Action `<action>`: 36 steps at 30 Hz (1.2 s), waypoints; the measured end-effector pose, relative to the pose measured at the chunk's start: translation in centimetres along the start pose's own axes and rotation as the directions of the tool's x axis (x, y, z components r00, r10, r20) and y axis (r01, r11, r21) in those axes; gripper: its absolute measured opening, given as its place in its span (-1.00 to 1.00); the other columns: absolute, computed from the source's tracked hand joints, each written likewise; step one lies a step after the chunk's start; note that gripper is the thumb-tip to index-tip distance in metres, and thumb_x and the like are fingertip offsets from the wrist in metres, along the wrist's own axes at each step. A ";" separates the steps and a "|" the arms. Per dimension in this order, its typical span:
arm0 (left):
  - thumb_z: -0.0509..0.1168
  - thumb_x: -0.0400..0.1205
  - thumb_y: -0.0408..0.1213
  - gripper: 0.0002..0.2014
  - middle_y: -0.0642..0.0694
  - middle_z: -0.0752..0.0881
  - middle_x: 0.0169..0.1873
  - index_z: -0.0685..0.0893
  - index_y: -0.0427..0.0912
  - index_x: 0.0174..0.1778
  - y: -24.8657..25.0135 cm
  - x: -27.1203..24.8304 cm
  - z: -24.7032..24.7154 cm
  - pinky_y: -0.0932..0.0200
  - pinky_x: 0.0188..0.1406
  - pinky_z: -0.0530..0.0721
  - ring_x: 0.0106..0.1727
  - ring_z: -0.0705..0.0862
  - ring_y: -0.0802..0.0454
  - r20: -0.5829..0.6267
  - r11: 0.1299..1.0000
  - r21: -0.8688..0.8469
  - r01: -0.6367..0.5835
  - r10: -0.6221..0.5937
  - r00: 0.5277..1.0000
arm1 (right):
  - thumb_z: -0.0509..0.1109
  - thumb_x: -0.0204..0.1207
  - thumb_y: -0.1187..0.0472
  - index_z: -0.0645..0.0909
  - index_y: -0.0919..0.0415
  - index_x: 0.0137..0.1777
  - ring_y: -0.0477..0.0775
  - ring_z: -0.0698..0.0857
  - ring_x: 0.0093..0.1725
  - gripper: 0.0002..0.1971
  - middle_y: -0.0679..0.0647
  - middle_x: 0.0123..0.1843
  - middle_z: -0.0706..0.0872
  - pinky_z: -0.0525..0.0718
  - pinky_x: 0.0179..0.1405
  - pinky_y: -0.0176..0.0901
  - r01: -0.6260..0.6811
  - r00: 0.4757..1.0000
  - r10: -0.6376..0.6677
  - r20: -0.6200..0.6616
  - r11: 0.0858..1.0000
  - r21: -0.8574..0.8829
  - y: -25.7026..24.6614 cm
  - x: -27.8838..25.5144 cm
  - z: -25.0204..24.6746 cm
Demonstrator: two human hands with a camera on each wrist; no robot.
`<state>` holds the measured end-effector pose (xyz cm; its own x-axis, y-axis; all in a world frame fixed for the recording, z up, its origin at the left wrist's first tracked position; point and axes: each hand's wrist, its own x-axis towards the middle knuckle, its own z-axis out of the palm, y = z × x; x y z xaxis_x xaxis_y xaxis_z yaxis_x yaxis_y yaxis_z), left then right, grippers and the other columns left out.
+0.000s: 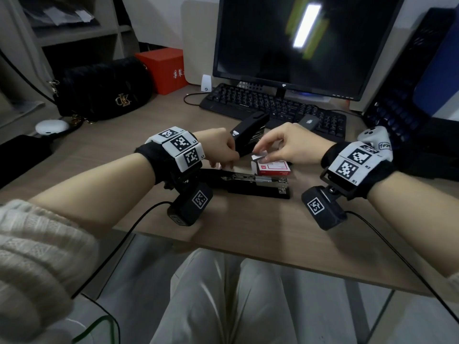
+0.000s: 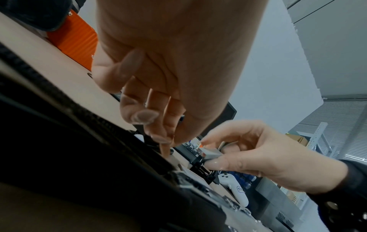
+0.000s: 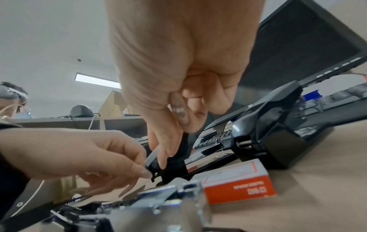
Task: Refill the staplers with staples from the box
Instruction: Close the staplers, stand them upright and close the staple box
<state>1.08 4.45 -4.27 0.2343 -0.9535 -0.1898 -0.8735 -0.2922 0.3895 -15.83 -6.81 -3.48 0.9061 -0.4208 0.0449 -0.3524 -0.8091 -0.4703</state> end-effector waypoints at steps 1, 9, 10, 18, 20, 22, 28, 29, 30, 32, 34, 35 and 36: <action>0.25 0.62 -0.20 -0.74 -0.02 0.74 -0.41 0.74 -0.15 -0.33 0.2 0.0 0.1 0.29 -0.37 0.60 -0.51 0.64 0.09 -0.001 1.000 0.001 -0.007 0.007 1.000 | 0.64 0.36 0.22 0.82 0.05 0.01 -0.34 0.71 -0.14 -0.79 -0.22 -0.16 0.79 0.51 -0.12 -0.63 -0.013 1.000 0.013 -0.003 1.000 0.017 0.2 -0.4 -0.2; 0.28 0.64 -0.09 -0.72 0.02 0.72 -0.48 0.74 -0.12 -0.32 2.0 0.2 1.0 0.30 -0.44 0.57 -0.45 0.67 0.04 0.005 0.999 0.011 -0.041 0.041 0.999 | 0.65 0.33 0.16 0.84 -0.04 -0.05 -0.12 0.78 0.01 -0.80 -0.08 -0.11 0.87 0.68 0.24 -0.02 -0.061 0.998 0.061 0.001 0.992 0.108 1.4 -3.5 -0.9; 0.28 0.64 -0.08 -0.72 0.03 0.71 -0.48 0.75 -0.14 -0.29 2.2 0.1 1.1 0.29 -0.40 0.59 -0.41 0.68 0.02 0.004 0.999 0.010 -0.044 0.044 0.999 | 0.65 0.33 0.19 0.84 -0.01 -0.04 -0.08 0.79 0.01 -0.80 -0.05 -0.11 0.87 0.68 0.24 0.01 -0.059 0.998 0.059 -0.001 0.991 0.120 1.5 -3.8 -0.9; 0.36 0.52 0.23 -0.62 0.06 0.61 -0.23 0.58 -0.04 -0.18 4.2 -0.2 2.2 0.19 -0.28 0.51 -0.23 0.56 0.13 -0.016 0.994 0.101 -0.037 0.039 0.999 | 0.68 0.27 0.19 0.86 0.07 -0.10 -0.01 0.81 -0.01 -0.82 -0.02 -0.17 0.87 0.66 0.28 0.13 -0.053 0.999 0.054 0.004 0.985 0.162 2.3 -5.3 -0.8; 0.35 0.52 0.26 -0.56 0.01 0.65 -0.13 0.63 -0.09 -0.06 4.6 -0.3 2.3 0.15 -0.13 0.55 -0.10 0.61 0.06 0.019 0.997 0.077 -0.025 0.023 1.000 | 0.68 0.26 0.19 0.86 0.08 -0.10 0.10 0.81 0.03 -0.81 0.06 -0.15 0.87 0.65 0.29 0.20 -0.053 0.999 0.053 0.004 0.981 0.189 2.3 -5.4 -0.7; 0.35 0.53 0.24 -0.55 -0.01 0.65 -0.09 0.64 -0.12 0.00 5.0 -0.5 2.3 0.13 -0.09 0.54 -0.04 0.61 0.02 0.039 0.998 0.059 -0.023 0.021 0.999 | 0.68 0.25 0.19 0.87 0.09 -0.10 0.15 0.81 0.05 -0.80 0.10 -0.14 0.87 0.65 0.29 0.23 -0.048 0.999 0.048 0.007 0.979 0.198 2.3 -5.5 -0.6; 0.37 0.51 0.19 -0.59 -0.05 0.63 0.10 0.57 -0.04 0.06 5.1 -0.6 2.3 0.09 0.07 0.58 0.10 0.60 -0.01 0.091 0.998 0.061 0.017 -0.022 0.996 | 0.68 0.26 0.19 0.86 0.05 -0.12 0.08 0.80 0.04 -0.82 0.06 -0.13 0.87 0.67 0.27 0.16 -0.054 0.999 0.052 0.013 0.981 0.188 2.3 -5.6 -0.6; 0.36 0.51 0.19 -0.58 -0.05 0.62 0.13 0.56 -0.04 0.09 5.1 -0.6 2.3 0.09 0.11 0.57 0.14 0.59 -0.02 0.100 0.998 0.057 0.031 -0.037 0.994 | 0.68 0.26 0.20 0.85 0.05 -0.13 0.09 0.80 0.04 -0.82 0.06 -0.13 0.87 0.67 0.27 0.14 -0.054 0.999 0.052 0.012 0.981 0.187 2.3 -5.7 -0.6; 0.35 0.52 0.20 -0.56 -0.05 0.61 0.15 0.56 -0.06 0.11 5.2 -0.7 2.3 0.10 0.11 0.55 0.16 0.58 -0.02 0.108 0.998 0.053 0.042 -0.047 0.993 | 0.68 0.26 0.20 0.85 0.05 -0.13 0.09 0.80 0.04 -0.82 0.08 -0.13 0.87 0.67 0.27 0.14 -0.054 0.999 0.053 0.011 0.981 0.189 2.2 -5.7 -0.6; 0.33 0.54 0.19 -0.53 -0.05 0.59 0.17 0.57 -0.09 0.19 5.3 -0.7 2.4 0.13 0.08 0.49 0.19 0.56 -0.02 0.124 0.997 0.040 0.061 -0.065 0.990 | 0.68 0.26 0.21 0.85 0.07 -0.12 0.09 0.80 0.04 -0.82 0.09 -0.13 0.87 0.66 0.28 0.13 -0.057 0.998 0.056 0.012 0.980 0.189 2.1 -5.7 -0.5; 0.32 0.55 0.16 -0.50 -0.06 0.58 0.20 0.57 -0.11 0.25 5.5 -0.7 2.4 0.12 0.09 0.50 0.23 0.55 -0.03 0.130 0.996 0.028 0.081 -0.084 0.988 | 0.68 0.27 0.21 0.86 0.08 -0.10 0.10 0.80 0.05 -0.81 0.10 -0.12 0.87 0.66 0.29 0.14 -0.057 0.998 0.055 0.016 0.981 0.186 2.0 -5.6 -0.5; 0.32 0.54 0.15 -0.50 -0.07 0.58 0.21 0.58 -0.11 0.27 5.5 -0.7 2.4 0.11 0.12 0.53 0.24 0.56 -0.04 0.131 0.996 0.025 0.090 -0.093 0.987 | 0.68 0.27 0.21 0.86 0.07 -0.10 0.11 0.80 0.05 -0.81 0.10 -0.11 0.87 0.65 0.29 0.15 -0.057 0.998 0.054 0.018 0.981 0.187 2.0 -5.6 -0.5; 0.32 0.54 0.13 -0.51 -0.08 0.59 0.22 0.58 -0.11 0.28 5.5 -0.7 2.4 0.09 0.15 0.54 0.25 0.56 -0.06 0.132 0.995 0.020 0.098 -0.099 0.986 | 0.67 0.27 0.21 0.85 0.06 -0.11 0.12 0.79 0.06 -0.82 0.10 -0.11 0.87 0.65 0.30 0.16 -0.056 0.998 0.054 0.019 0.981 0.188 2.0 -5.6 -0.5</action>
<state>-4.89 3.71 -4.16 0.2616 -0.9015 -0.3447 -0.8548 -0.3823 0.3509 -21.75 -6.23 -4.26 0.8901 -0.4558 0.0028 -0.3526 -0.6925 -0.6293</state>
